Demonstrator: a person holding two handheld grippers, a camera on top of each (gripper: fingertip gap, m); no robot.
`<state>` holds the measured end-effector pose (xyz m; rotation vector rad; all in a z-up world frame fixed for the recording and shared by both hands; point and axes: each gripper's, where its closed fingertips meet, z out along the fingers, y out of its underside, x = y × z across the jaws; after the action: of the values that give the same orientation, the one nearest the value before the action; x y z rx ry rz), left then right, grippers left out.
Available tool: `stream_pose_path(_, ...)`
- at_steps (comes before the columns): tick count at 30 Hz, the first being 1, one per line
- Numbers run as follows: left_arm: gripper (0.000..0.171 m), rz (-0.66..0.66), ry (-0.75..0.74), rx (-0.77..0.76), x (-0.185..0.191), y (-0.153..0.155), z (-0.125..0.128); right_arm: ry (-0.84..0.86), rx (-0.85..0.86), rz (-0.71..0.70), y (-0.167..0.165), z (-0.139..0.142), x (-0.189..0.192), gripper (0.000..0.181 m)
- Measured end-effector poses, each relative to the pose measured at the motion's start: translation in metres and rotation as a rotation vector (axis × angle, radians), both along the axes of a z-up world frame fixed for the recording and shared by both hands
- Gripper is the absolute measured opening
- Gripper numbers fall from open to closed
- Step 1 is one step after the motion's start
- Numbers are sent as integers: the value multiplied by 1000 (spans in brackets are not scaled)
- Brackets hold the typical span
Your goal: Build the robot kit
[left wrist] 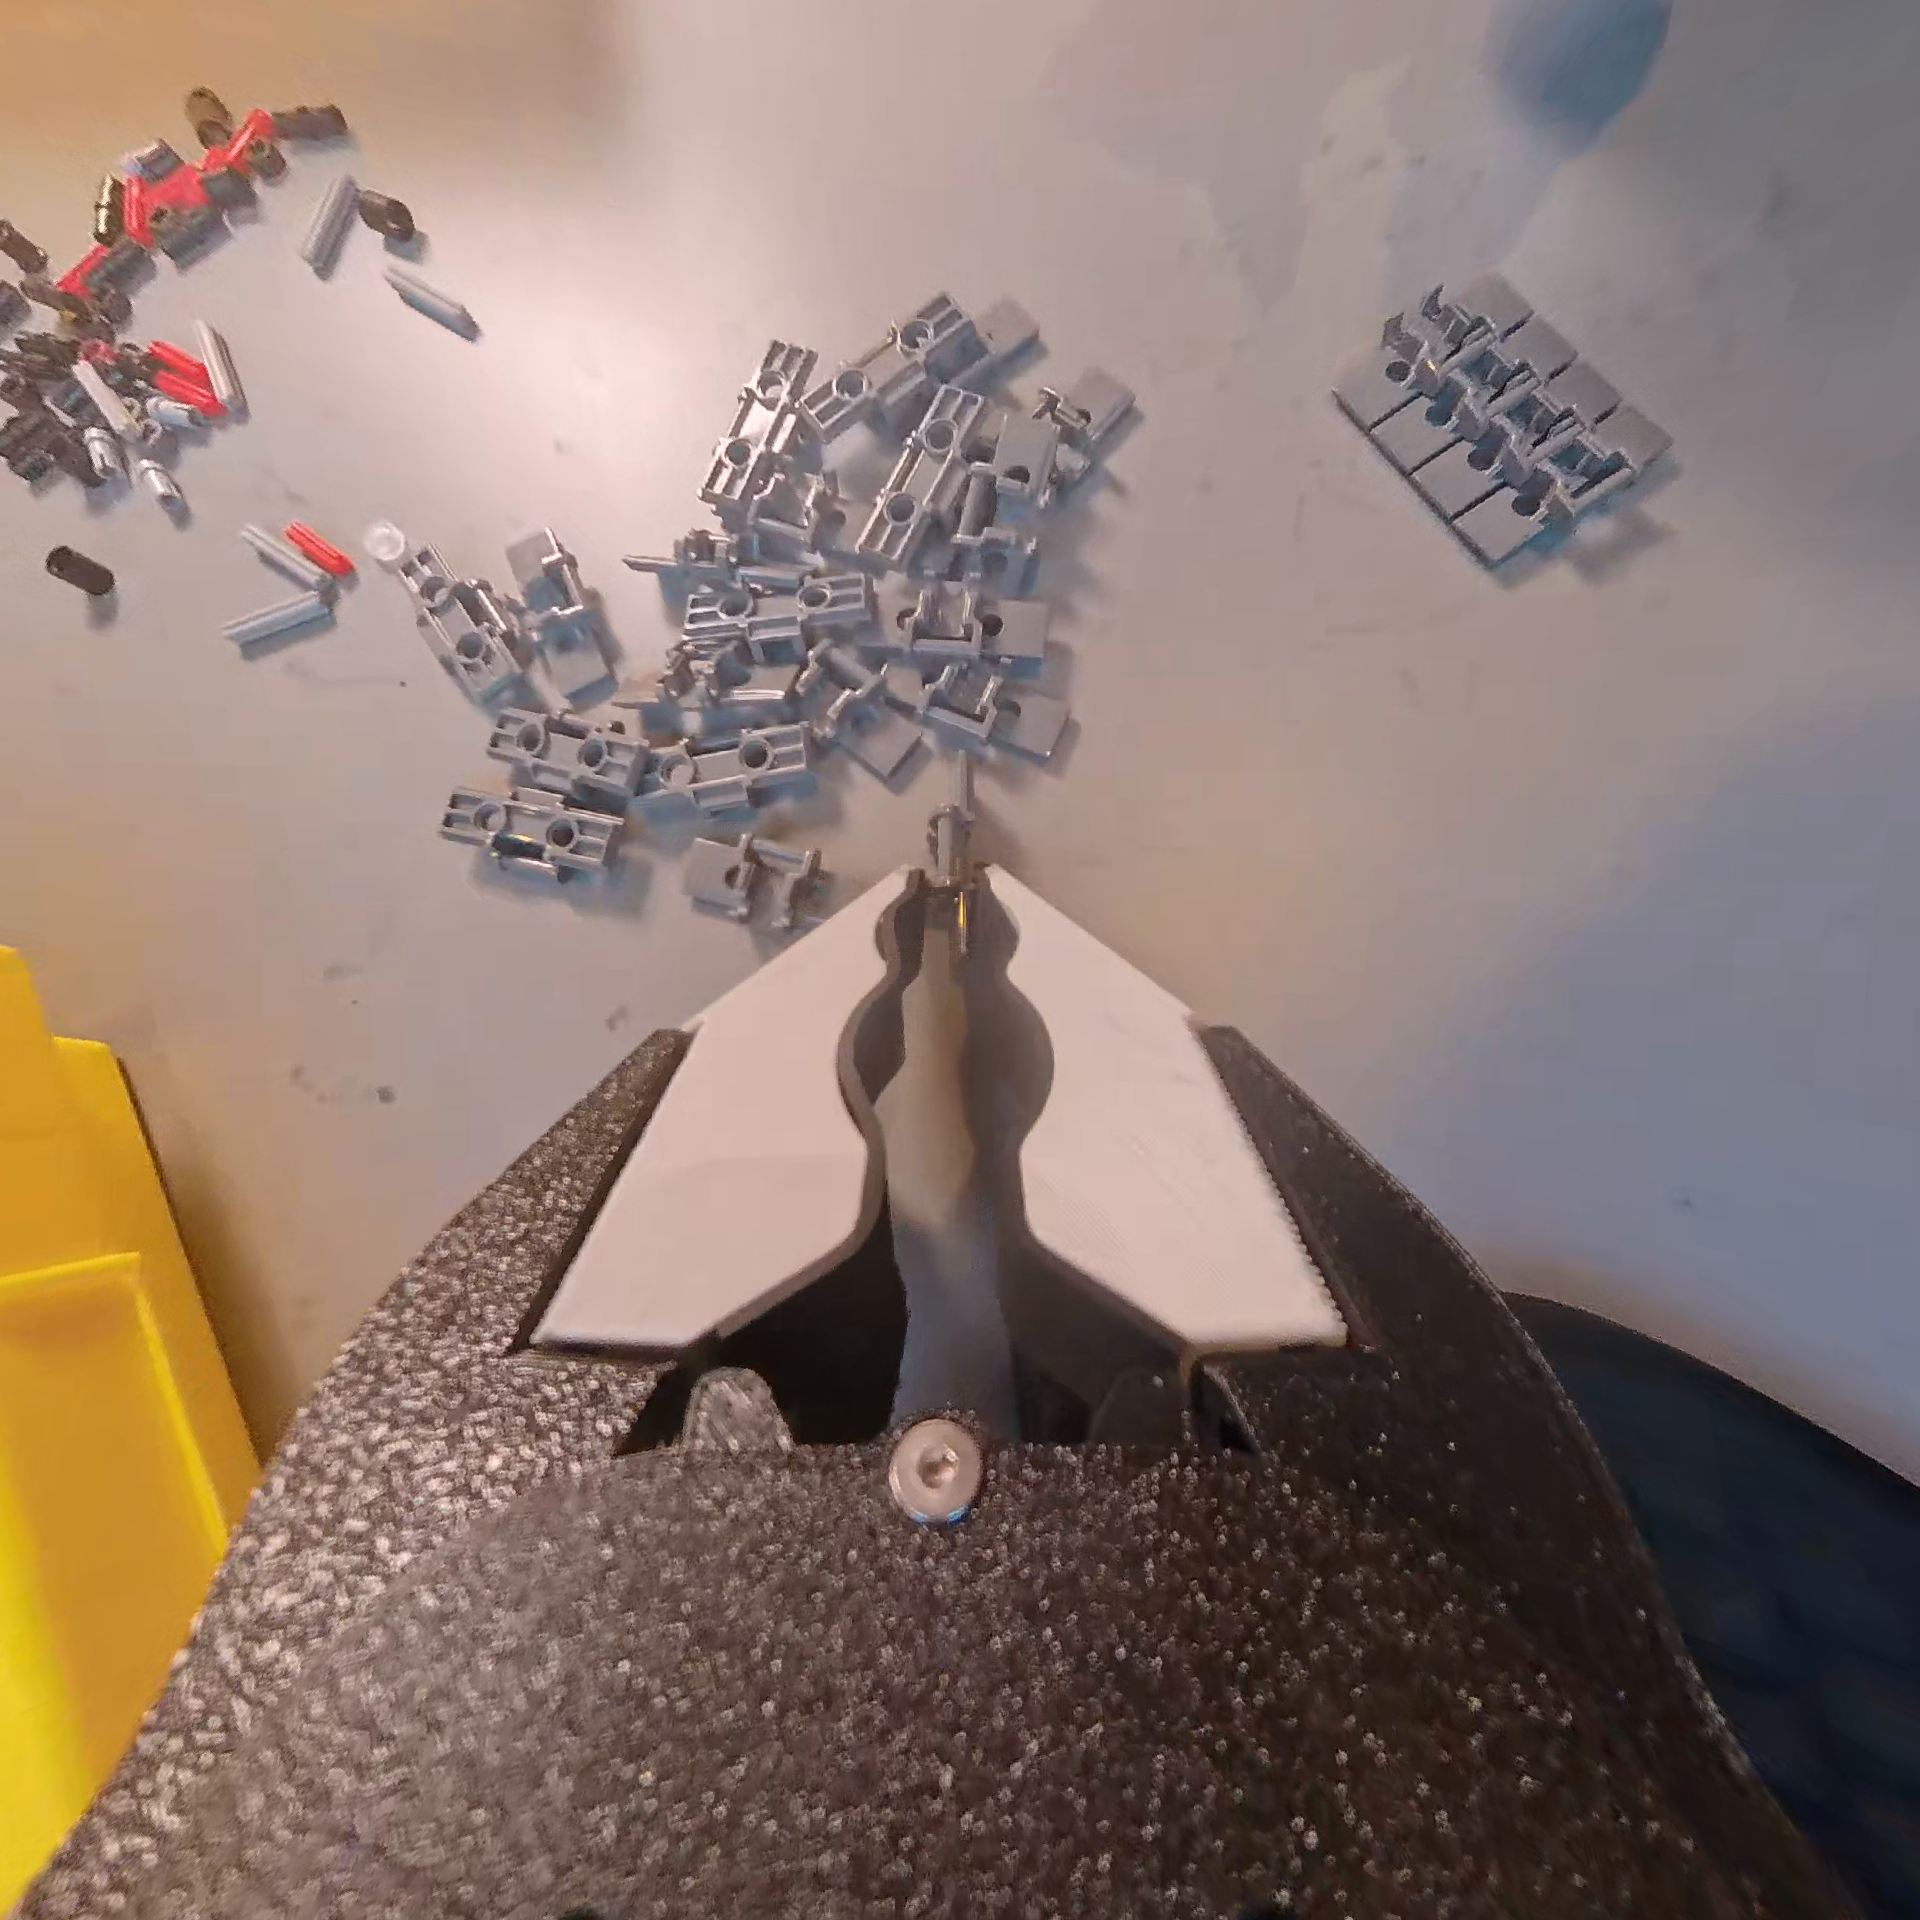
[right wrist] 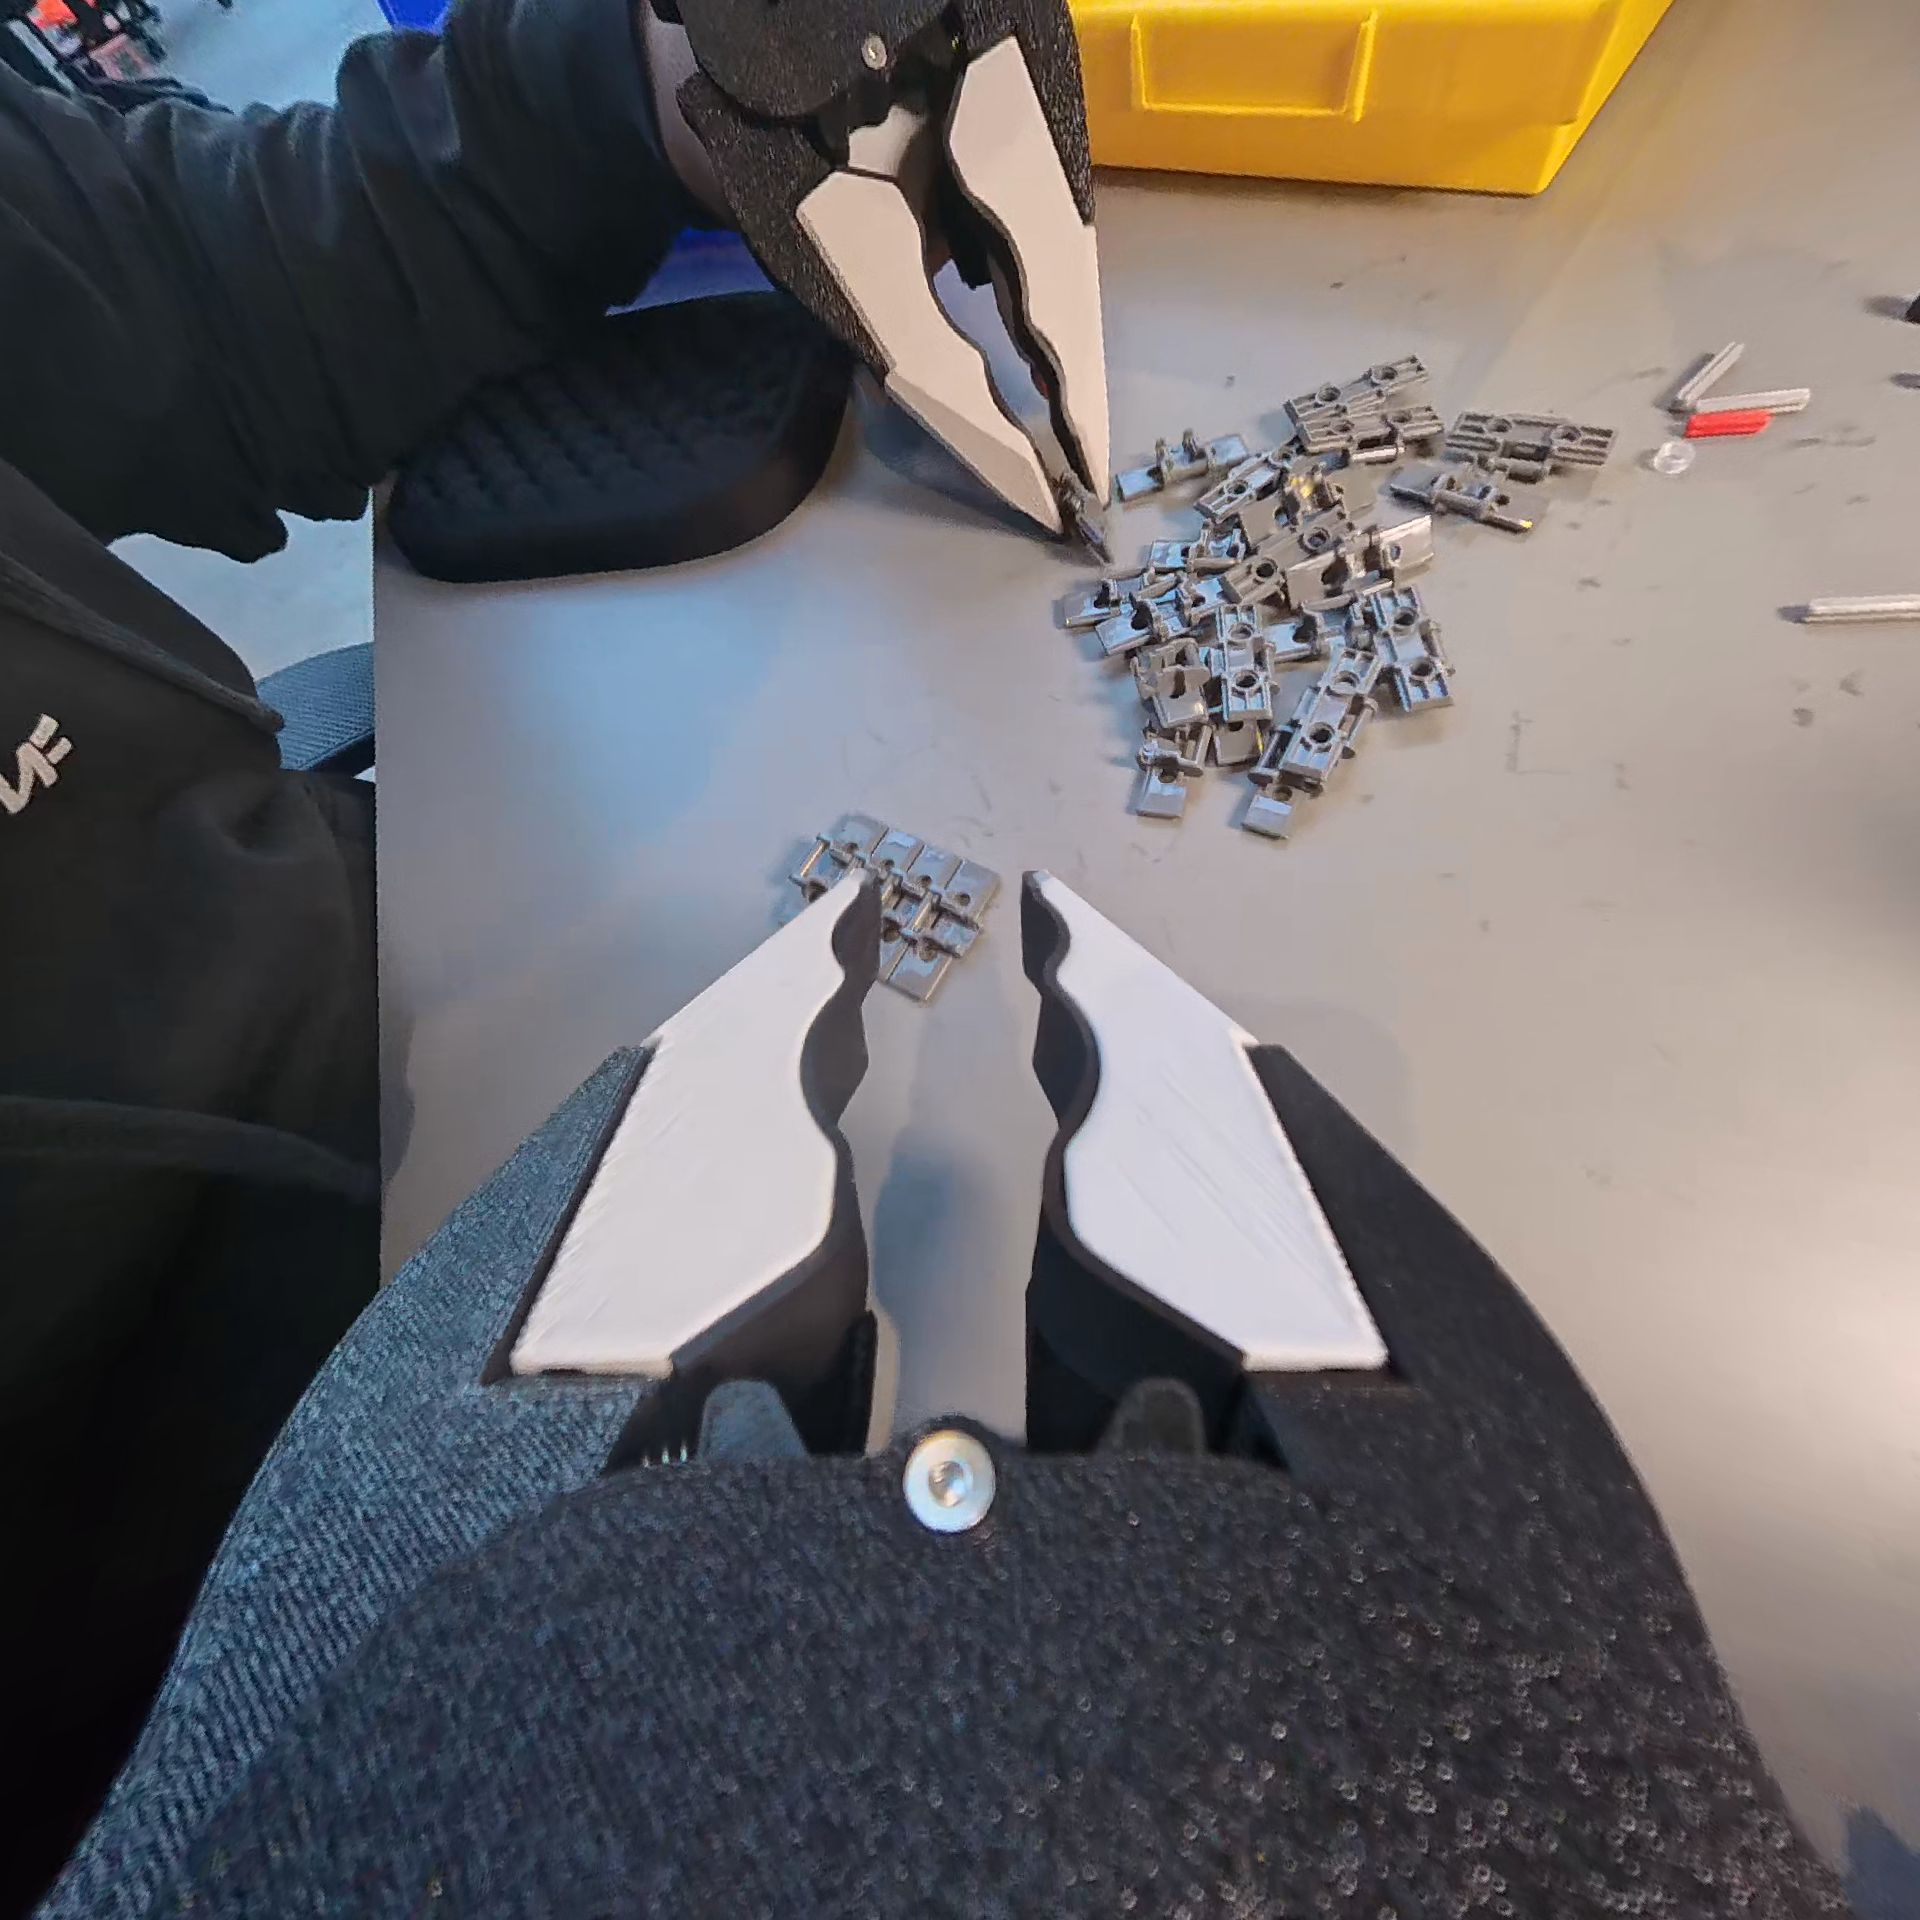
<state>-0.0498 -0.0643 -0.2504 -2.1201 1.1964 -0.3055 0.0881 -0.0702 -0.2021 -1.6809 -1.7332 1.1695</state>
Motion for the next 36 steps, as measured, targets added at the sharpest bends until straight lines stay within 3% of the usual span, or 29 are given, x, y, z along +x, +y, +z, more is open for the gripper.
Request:
stream_pose_path(4,7,-25,-26,58,5,-1,10,50,0,15,-6,11,-14,26)
stream_pose_path(9,7,-211,-96,368,56,-17,62,137,-269,39,-16,35,-31,27)
stream_pose_path(15,8,-296,109,827,92,-26,93,77,-647,84,-23,47,-34,35)
stream_pose_path(17,7,-315,177,895,99,-28,93,50,-730,120,-33,49,-34,35)
stream_pose_path(21,7,-343,228,956,105,-33,93,22,-765,125,-37,44,-37,17)
stream_pose_path(23,8,-329,190,920,104,-32,93,31,-751,112,-35,44,-37,15)
stream_pose_path(25,22,-278,65,811,100,-29,93,90,-679,94,-28,48,-38,15)
stream_pose_path(27,32,-219,-173,639,96,-29,100,165,-532,59,-19,52,-38,15)
stream_pose_path(31,32,-113,-700,213,94,-29,128,323,-206,23,-14,67,-36,14)
stream_pose_path(33,25,-116,-806,87,96,-31,131,375,-86,11,-17,74,-36,14)
stream_pose_path(36,12,-128,-835,40,101,-35,130,402,46,13,-24,78,-36,14)
